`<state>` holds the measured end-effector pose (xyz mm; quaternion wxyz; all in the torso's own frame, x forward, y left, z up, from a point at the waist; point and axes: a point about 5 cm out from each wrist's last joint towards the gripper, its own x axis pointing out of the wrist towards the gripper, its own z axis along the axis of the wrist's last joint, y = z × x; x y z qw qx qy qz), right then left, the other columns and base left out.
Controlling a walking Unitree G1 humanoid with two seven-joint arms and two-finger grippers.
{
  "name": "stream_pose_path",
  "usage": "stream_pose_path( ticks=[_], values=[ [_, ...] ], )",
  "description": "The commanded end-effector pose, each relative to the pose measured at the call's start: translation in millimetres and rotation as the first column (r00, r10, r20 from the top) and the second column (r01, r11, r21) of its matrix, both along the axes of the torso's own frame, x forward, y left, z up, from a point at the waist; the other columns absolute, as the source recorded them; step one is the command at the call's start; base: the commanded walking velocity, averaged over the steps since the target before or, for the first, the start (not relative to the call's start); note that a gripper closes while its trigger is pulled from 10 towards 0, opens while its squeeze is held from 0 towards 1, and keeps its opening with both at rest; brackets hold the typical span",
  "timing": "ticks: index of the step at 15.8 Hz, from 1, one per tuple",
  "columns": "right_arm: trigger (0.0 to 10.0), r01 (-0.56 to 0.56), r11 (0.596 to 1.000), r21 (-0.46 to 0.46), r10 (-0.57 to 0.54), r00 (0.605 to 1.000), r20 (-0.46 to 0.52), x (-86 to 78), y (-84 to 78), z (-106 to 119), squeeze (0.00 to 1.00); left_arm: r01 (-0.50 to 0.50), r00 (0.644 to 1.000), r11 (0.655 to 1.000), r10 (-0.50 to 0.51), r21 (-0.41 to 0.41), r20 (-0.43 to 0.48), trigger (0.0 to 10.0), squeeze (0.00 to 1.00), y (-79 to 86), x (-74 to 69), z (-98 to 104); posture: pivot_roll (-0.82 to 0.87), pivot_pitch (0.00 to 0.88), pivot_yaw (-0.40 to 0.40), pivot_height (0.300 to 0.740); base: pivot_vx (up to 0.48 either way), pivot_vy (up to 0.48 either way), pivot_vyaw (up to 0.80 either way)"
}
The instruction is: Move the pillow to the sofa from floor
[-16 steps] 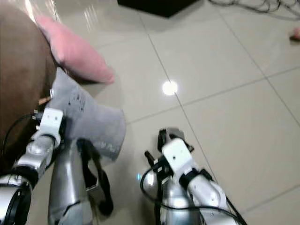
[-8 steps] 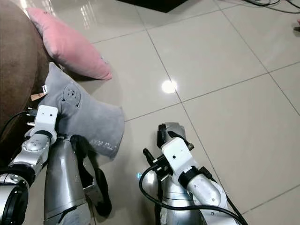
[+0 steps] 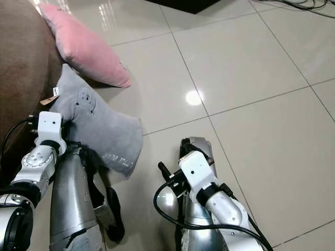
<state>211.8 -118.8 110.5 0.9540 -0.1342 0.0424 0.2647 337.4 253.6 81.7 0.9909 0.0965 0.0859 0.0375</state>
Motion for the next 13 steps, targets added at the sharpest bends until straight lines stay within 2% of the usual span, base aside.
stream_pose_path(
  ticks=[1,3,5,7,9,10,11,12,13],
  values=[
    [10.0,0.003,1.000,0.017,-0.003,1.000,-0.005,-1.3,0.4,-4,0.00,0.061,0.996,0.997,-0.058,-0.040,0.067,0.0,0.00,-6.2,-0.6,5,-0.06,0.275,0.046,0.417,0.000,0.000,0.00],
    [10.0,0.035,0.999,0.024,-0.035,0.999,0.016,4.1,-3.1,-2,0.00,0.119,0.980,0.988,-0.101,-0.099,0.172,0.0,0.00,-15.4,3.2,18,-0.06,0.244,0.054,0.417,0.000,0.000,0.00],
    [10.0,0.104,0.994,0.028,-0.105,0.993,0.056,9.0,-8.2,3,0.00,0.185,0.941,0.969,-0.127,-0.162,0.313,0.0,0.00,-30.6,6.9,42,-0.07,0.208,0.056,0.417,0.000,0.000,0.00],
    [10.0,0.132,0.991,0.039,-0.134,0.988,0.082,12.8,-10.6,6,0.00,0.225,0.914,0.954,-0.137,-0.197,0.383,0.0,0.00,-41.2,8.4,57,-0.07,0.184,0.055,0.417,0.000,0.000,0.00],
    [10.0,0.177,0.978,0.113,-0.188,0.977,0.096,15.0,-13.5,15,0.00,0.273,0.875,0.942,-0.157,-0.197,0.459,0.0,0.00,-52.2,4.9,78,-0.07,0.144,0.056,0.417,0.000,0.000,0.00],
    [10.0,0.221,0.962,0.158,-0.239,0.965,0.108,18.8,-16.2,22,0.00,0.309,0.845,0.927,-0.165,-0.213,0.509,0.0,0.00,-63.1,-0.2,97,-0.07,0.107,0.058,0.427,0.000,0.000,0.00],
    [10.0,0.255,0.951,0.177,-0.278,0.953,0.123,22.4,-18.2,27,0.00,0.325,0.838,0.921,-0.176,-0.214,0.517,0.0,0.00,-73.1,-4.3,110,-0.07,0.092,0.058,0.437,0.000,0.000,0.00],
    [10.0,0.272,0.945,0.183,-0.298,0.946,0.130,24.3,-19.5,29,0.00,0.325,0.836,0.924,-0.179,-0.204,0.519,3.5,0.00,-77.0,-5.8,114,-0.07,0.083,0.058,0.442,0.000,0.000,0.00],
    [10.0,0.305,0.930,0.204,-0.336,0.931,0.142,29.1,-21.5,35,0.00,0.311,0.845,0.929,-0.172,-0.202,0.506,10.0,0.00,-83.9,-7.4,119,-0.07,0.059,0.062,0.452,0.000,0.000,0.00]
  ],
)
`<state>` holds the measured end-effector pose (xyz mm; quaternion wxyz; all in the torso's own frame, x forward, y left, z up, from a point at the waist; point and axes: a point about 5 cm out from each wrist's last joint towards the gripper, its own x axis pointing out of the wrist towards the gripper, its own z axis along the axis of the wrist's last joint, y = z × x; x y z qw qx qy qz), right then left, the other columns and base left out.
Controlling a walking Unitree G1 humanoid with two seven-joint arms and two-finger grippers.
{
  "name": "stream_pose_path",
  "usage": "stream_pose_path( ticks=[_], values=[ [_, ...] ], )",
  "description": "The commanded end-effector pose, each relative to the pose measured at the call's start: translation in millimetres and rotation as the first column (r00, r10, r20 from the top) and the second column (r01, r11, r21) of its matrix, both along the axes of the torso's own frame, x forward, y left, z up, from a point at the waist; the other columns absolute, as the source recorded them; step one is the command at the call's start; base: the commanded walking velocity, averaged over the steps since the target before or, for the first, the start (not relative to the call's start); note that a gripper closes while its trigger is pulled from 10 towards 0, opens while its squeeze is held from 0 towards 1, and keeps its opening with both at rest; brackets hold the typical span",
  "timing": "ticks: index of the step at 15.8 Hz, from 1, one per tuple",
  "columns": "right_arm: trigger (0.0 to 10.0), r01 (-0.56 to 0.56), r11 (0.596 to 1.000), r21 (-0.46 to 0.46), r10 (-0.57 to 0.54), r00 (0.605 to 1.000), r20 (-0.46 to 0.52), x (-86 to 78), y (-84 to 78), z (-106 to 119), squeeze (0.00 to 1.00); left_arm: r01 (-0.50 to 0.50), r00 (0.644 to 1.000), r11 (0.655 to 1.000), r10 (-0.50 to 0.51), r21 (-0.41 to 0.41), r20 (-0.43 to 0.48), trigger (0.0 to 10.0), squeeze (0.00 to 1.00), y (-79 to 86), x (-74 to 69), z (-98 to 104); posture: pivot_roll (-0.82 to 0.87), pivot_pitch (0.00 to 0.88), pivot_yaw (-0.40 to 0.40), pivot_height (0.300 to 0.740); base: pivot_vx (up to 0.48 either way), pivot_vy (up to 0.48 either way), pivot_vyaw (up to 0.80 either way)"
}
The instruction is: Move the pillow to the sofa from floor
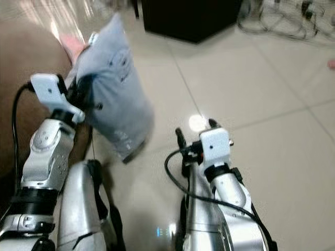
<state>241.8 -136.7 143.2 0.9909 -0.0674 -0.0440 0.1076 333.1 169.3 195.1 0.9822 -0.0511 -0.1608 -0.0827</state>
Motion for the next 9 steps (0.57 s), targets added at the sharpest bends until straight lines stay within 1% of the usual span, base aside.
stream_pose_path(
  ticks=[1,2,3,4,5,6,8,9],
  values=[
    [10.0,0.057,0.998,0.015,-0.057,0.998,0.006,3.2,-4.2,6,0.00,-0.013,1.000,1.000,0.013,0.005,-0.028,10.0,0.00,-3.7,-4.6,3,-0.07,0.047,0.066,0.462,0.000,0.000,0.00],
    [10.0,0.072,0.997,0.018,-0.072,0.997,0.012,6.3,-3.4,10,0.00,-0.009,0.999,1.000,0.009,-0.005,-0.045,10.0,0.00,-6.6,-8.0,0,-0.08,0.032,0.067,0.472,0.000,0.000,0.00],
    [10.0,0.076,0.997,0.022,-0.077,0.997,0.013,8.3,-3.1,12,0.00,-0.008,0.999,1.000,0.008,-0.011,-0.042,10.0,0.00,-7.9,-10.0,0,-0.08,0.028,0.067,0.477,0.000,0.000,0.00],
    [10.0,0.088,0.995,0.038,-0.088,0.996,0.012,12.5,-2.9,16,0.00,-0.013,0.998,0.999,0.015,0.037,-0.056,10.0,0.00,-11.2,-15.2,-5,-0.08,0.008,0.065,0.487,0.000,0.000,0.00],
    [10.0,0.103,0.994,0.030,-0.103,0.995,0.005,16.0,-4.2,17,0.00,-0.019,0.997,0.998,0.024,0.064,-0.076,10.0,0.00,-12.9,-19.8,-8,-0.08,0.001,0.059,0.497,0.000,0.000,0.00],
    [10.0,0.113,0.993,0.024,-0.113,0.994,-0.004,18.3,-5.8,16,0.00,-0.029,0.995,0.999,0.033,0.047,-0.091,10.0,0.00,-12.8,-21.9,-10,-0.07,0.000,0.054,0.507,0.000,0.000,0.00],
    [10.0,0.121,0.992,0.036,-0.121,0.993,-0.005,21.7,-5.5,19,0.00,-0.065,0.989,0.995,0.074,0.072,-0.130,10.0,0.00,-9.3,-25.8,-18,-0.07,0.000,0.047,0.527,0.000,0.000,0.00],
    [10.0,0.110,0.993,0.045,-0.109,0.994,-0.017,23.4,-1.7,21,0.00,-0.070,0.982,0.994,0.083,0.082,-0.168,10.0,0.00,-5.6,-33.2,-31,-0.07,0.000,0.037,0.542,0.000,0.000,0.00]
  ],
)
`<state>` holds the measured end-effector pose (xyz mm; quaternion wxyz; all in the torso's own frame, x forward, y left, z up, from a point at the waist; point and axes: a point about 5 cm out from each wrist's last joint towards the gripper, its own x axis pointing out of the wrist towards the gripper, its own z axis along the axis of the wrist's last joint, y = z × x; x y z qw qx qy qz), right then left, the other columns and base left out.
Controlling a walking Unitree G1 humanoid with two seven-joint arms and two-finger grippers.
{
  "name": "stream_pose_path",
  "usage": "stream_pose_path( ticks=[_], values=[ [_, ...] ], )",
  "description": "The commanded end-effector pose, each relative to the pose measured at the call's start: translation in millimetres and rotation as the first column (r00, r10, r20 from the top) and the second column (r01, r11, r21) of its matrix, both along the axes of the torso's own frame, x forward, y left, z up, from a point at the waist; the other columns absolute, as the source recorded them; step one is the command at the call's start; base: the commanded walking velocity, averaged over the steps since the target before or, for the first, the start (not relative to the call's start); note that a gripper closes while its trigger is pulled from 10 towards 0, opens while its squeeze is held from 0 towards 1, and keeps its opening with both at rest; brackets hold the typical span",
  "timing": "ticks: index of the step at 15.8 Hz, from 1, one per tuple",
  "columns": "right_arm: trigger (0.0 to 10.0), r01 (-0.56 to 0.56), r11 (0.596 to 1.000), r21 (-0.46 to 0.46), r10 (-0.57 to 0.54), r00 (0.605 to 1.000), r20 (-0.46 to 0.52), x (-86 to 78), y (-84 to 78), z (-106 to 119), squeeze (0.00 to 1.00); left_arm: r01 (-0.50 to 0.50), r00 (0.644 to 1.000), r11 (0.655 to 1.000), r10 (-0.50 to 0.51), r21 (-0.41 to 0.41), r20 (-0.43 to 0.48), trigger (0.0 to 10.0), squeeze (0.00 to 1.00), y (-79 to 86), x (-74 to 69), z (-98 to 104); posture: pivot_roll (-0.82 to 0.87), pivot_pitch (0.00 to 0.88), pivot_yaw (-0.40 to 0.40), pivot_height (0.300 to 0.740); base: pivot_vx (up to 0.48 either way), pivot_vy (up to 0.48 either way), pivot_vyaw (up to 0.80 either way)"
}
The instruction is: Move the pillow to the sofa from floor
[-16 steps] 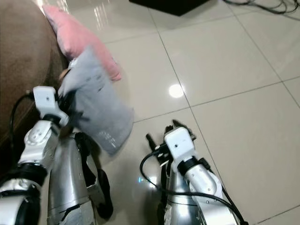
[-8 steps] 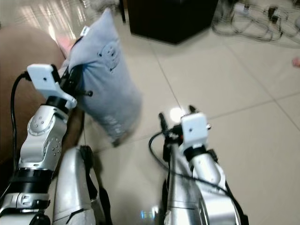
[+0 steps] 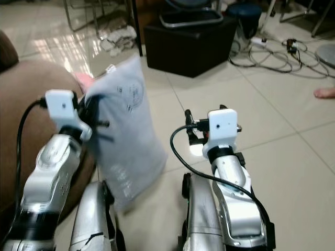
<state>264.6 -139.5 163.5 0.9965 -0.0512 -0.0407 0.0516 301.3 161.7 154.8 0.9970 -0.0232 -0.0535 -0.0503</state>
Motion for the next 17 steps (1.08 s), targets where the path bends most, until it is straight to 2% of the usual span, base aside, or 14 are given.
stream_pose_path(
  ticks=[1,4,7,11,14,17],
  values=[
    [10.0,-0.004,1.000,0.011,0.004,1.000,-0.015,0.7,1.8,0,0.00,-0.018,0.999,1.000,0.017,0.017,0.037,10.0,0.00,3.0,-2.8,8,-0.07,0.000,0.037,0.547,0.000,0.000,0.00],
    [10.0,-0.047,0.999,0.009,0.048,0.997,-0.062,1.6,6.5,-6,0.00,-0.080,0.997,0.994,0.078,0.074,0.028,10.0,0.00,7.1,-14.3,3,-0.03,0.022,-0.036,0.577,0.000,0.000,0.00],
    [10.0,-0.079,0.997,0.004,0.079,0.994,-0.071,8.6,10.2,-5,0.00,-0.088,0.995,0.994,0.084,0.069,0.060,10.0,0.00,11.1,-23.2,8,-0.02,0.039,-0.059,0.612,0.000,0.000,0.00],
    [10.0,-0.069,0.998,0.000,0.069,0.996,-0.061,9.3,9.0,-2,0.00,-0.058,0.994,0.990,0.046,0.131,0.096,10.0,0.00,1.1,-17.3,20,-0.03,0.043,-0.035,0.652,0.000,0.000,0.00],
    [10.0,-0.055,0.998,0.001,0.055,0.997,-0.056,9.2,7.1,-1,0.00,-0.041,0.993,0.991,0.026,0.131,0.118,10.0,0.00,-4.6,-13.5,25,-0.04,0.045,-0.020,0.672,0.000,0.000,0.00],
    [10.0,-0.053,0.999,0.001,0.052,0.997,-0.053,10.0,6.7,0,0.00,-0.034,0.992,0.992,0.019,0.120,0.125,10.0,0.00,-6.2,-12.6,28,-0.04,0.045,-0.021,0.712,0.000,0.000,0.00]
  ],
)
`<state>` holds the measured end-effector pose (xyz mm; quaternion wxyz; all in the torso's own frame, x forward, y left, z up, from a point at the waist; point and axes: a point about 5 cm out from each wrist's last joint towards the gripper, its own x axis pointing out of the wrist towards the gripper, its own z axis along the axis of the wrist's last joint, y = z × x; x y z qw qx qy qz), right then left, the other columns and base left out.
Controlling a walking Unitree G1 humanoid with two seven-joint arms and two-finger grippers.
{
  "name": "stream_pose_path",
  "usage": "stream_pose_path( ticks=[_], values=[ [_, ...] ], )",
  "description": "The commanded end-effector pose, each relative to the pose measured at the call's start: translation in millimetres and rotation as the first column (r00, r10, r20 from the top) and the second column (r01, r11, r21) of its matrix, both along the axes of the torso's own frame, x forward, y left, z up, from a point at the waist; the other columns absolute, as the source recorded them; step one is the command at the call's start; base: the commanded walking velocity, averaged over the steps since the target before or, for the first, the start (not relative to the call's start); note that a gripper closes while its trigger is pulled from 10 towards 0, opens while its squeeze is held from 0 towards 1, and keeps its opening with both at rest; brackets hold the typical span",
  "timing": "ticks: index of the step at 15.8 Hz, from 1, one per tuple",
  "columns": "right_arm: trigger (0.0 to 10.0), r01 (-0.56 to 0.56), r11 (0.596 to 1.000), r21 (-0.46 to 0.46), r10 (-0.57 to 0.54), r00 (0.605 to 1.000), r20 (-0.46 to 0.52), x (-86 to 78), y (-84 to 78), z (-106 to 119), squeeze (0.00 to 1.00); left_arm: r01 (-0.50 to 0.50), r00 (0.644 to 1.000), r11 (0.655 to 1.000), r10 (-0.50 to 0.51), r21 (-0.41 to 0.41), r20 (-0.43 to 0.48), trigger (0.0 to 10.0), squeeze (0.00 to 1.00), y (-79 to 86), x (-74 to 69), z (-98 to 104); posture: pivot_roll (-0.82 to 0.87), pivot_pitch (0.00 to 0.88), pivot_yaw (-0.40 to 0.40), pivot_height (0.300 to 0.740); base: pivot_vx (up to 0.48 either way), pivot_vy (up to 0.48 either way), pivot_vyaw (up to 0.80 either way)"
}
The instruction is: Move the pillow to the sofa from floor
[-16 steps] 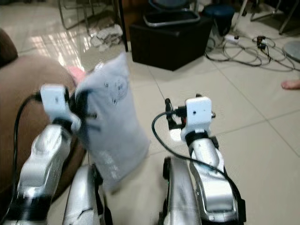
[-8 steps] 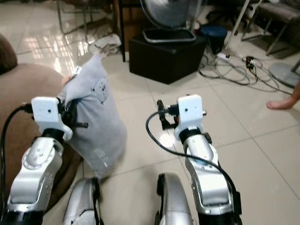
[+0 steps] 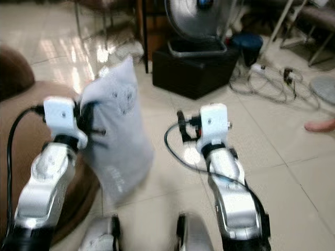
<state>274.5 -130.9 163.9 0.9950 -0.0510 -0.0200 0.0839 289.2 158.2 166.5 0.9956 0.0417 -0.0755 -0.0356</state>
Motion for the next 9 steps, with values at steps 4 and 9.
stream_pose_path(
  ticks=[4,9],
  values=[
    [10.0,0.000,1.000,0.024,-0.001,1.000,0.011,0.2,0.3,1.9,0.00,0.013,0.997,1.000,-0.012,-0.015,0.079,10.0,0.00,-1.3,0.2,17.5,-0.04,0.045,-0.019,0.740,0.000,0.000,0.00],
    [10.0,-0.015,0.998,-0.055,0.015,1.000,0.007,0.1,3.2,-2.2,0.00,-0.004,0.997,1.000,0.006,-0.027,0.076,10.0,0.00,1.7,4.3,18.6,-0.04,0.043,-0.014,0.740,0.304,0.000,0.09]
  ],
)
